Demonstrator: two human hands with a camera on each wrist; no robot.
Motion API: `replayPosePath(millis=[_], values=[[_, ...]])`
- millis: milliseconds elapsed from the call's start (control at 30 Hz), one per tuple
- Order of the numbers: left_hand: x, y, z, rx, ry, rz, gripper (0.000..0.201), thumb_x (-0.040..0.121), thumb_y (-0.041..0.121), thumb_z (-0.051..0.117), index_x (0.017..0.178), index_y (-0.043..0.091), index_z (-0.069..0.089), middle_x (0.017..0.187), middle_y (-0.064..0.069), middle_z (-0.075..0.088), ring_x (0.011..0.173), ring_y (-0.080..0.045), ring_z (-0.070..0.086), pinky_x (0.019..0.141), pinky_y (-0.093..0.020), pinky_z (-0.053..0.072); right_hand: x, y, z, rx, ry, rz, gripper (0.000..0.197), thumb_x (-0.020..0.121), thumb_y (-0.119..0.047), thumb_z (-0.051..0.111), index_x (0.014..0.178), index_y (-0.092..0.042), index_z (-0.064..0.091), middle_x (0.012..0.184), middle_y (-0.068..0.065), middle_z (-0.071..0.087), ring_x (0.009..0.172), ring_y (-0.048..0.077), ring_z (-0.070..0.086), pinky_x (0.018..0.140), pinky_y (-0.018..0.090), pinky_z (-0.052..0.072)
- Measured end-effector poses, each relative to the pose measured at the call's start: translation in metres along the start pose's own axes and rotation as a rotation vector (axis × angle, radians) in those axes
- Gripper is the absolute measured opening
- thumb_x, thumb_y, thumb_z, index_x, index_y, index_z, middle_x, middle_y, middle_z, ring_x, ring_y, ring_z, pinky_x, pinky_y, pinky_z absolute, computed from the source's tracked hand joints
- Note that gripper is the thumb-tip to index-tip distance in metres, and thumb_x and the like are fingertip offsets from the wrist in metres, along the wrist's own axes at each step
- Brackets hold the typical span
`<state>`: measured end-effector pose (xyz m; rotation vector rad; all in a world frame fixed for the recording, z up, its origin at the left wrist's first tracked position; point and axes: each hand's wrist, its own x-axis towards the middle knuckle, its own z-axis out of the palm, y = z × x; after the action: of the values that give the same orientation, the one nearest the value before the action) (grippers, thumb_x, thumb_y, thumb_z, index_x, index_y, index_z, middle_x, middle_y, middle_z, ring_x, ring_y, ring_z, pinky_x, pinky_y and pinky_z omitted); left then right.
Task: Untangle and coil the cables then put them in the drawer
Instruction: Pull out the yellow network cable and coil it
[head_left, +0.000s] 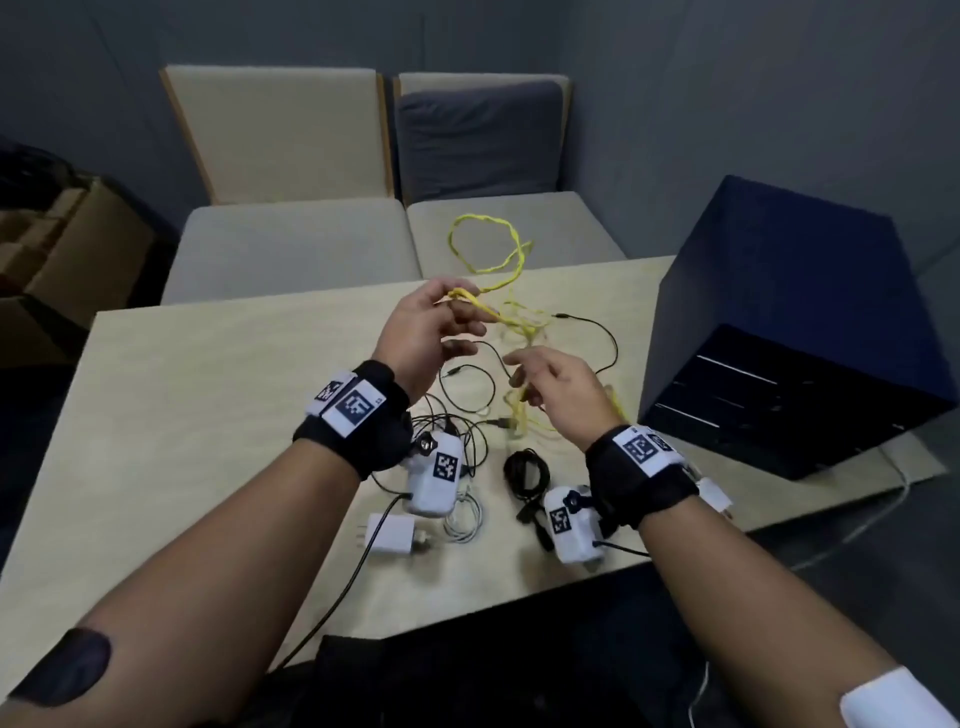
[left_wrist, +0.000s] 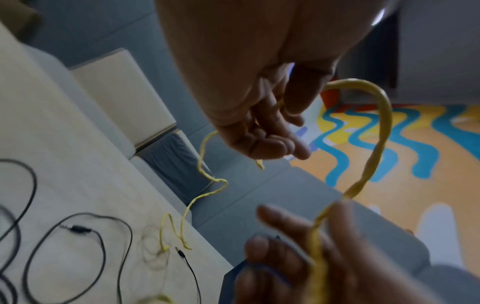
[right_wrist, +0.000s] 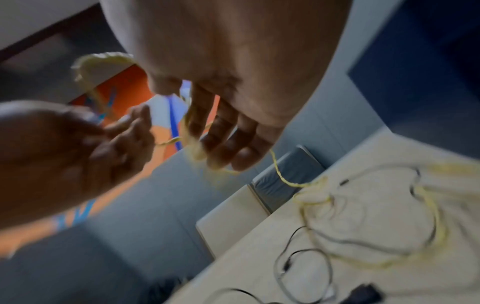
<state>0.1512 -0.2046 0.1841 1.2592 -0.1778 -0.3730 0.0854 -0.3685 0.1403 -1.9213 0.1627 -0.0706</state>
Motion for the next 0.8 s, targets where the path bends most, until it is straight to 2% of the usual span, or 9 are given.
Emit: replayPosePath(millis=[167, 300, 400, 467, 533, 633, 700, 733, 800], values=[[-0.017, -0.008, 0.015, 0.154, -0.124, 0.066, 0.026, 0.061, -0.006, 0.037, 0.079, 0.009, 0.05, 0.068, -0.006, 0.069, 0.067, -0.019, 0.055, 0.059, -0.025, 0.048, 0.001, -0.009, -0.032, 0.733, -0.176, 0.15, 0.09, 0.078, -0.079, 0.018, 0.111, -0.008, 0.063, 0.095, 0.013, 0.067, 0.078, 0.023, 0.063, 0.074, 0.03, 0.048], [-0.023, -0.018, 0.03, 0.371, -0.153, 0.123, 0.025, 0.062, -0.002, 0.04, 0.076, 0.013, 0.052, 0.072, -0.003, 0.065, 0.071, -0.014, 0.058, 0.065, -0.026, 0.05, 0.009, -0.012, -0.048, 0.458, -0.285, 0.145, 0.097, 0.056, -0.089, 0.053, 0.115, -0.012, 0.061, 0.098, 0.01, 0.07, 0.079, 0.022, 0.068, 0.073, 0.03, 0.052], [-0.016, -0.026, 0.038, 0.382, -0.056, 0.153, 0.028, 0.068, -0.009, 0.042, 0.076, 0.016, 0.053, 0.073, -0.002, 0.062, 0.068, -0.014, 0.056, 0.065, -0.028, 0.046, 0.007, -0.025, -0.055, 0.132, -0.439, 0.031, 0.081, 0.062, -0.084, 0.058, 0.117, -0.024, 0.06, 0.101, 0.009, 0.07, 0.08, 0.02, 0.068, 0.076, 0.032, 0.051], [-0.011, -0.029, 0.038, 0.409, 0.006, 0.189, 0.034, 0.075, -0.014, 0.044, 0.077, 0.019, 0.053, 0.073, 0.003, 0.063, 0.069, -0.016, 0.053, 0.066, -0.031, 0.044, 0.007, -0.033, -0.064, -0.078, -0.452, -0.06, 0.047, 0.084, -0.057, 0.061, 0.116, -0.024, 0.059, 0.082, 0.008, 0.069, 0.067, 0.014, 0.066, 0.072, 0.033, 0.051], [-0.005, -0.031, 0.039, 0.475, 0.051, 0.222, 0.028, 0.08, -0.003, 0.053, 0.077, 0.025, 0.054, 0.076, 0.001, 0.062, 0.073, -0.016, 0.053, 0.069, -0.033, 0.044, 0.009, -0.036, -0.074, -0.178, -0.4, -0.147, 0.018, 0.095, -0.028, 0.056, 0.103, -0.015, 0.066, 0.063, 0.008, 0.06, 0.054, 0.013, 0.056, 0.064, 0.034, 0.046], [0.0, -0.031, 0.043, 0.524, 0.109, 0.245, 0.015, 0.082, 0.018, 0.059, 0.078, 0.032, 0.055, 0.077, 0.001, 0.055, 0.072, -0.011, 0.05, 0.072, -0.031, 0.043, 0.008, -0.038, -0.092, -0.024, -0.377, -0.198, 0.034, 0.097, -0.043, 0.047, 0.082, -0.023, 0.07, 0.071, 0.029, 0.05, 0.056, 0.025, 0.037, 0.061, 0.036, 0.032], [0.003, -0.032, 0.047, 0.527, 0.129, 0.276, 0.021, 0.086, 0.014, 0.06, 0.087, 0.035, 0.056, 0.079, 0.004, 0.054, 0.073, -0.009, 0.05, 0.073, -0.03, 0.044, 0.006, -0.049, -0.102, -0.024, -0.393, -0.263, 0.032, 0.093, -0.044, 0.05, 0.079, -0.022, 0.068, 0.064, 0.008, 0.053, 0.057, 0.017, 0.039, 0.062, 0.03, 0.032], [0.005, -0.033, 0.051, 0.526, 0.136, 0.271, 0.026, 0.087, 0.011, 0.061, 0.1, 0.033, 0.057, 0.082, 0.004, 0.055, 0.074, -0.01, 0.051, 0.074, -0.03, 0.046, 0.006, -0.053, -0.106, -0.049, -0.378, -0.32, 0.026, 0.093, -0.035, 0.054, 0.079, -0.018, 0.067, 0.062, -0.01, 0.054, 0.058, 0.005, 0.042, 0.064, 0.023, 0.033], [0.009, -0.035, 0.055, 0.509, 0.173, 0.204, 0.05, 0.088, 0.007, 0.062, 0.129, 0.029, 0.044, 0.092, -0.001, 0.054, 0.075, -0.012, 0.052, 0.073, -0.03, 0.048, 0.01, -0.063, -0.114, -0.084, -0.301, -0.456, 0.018, 0.092, -0.025, 0.054, 0.08, -0.018, 0.065, 0.07, -0.021, 0.055, 0.069, -0.003, 0.05, 0.07, 0.015, 0.037]])
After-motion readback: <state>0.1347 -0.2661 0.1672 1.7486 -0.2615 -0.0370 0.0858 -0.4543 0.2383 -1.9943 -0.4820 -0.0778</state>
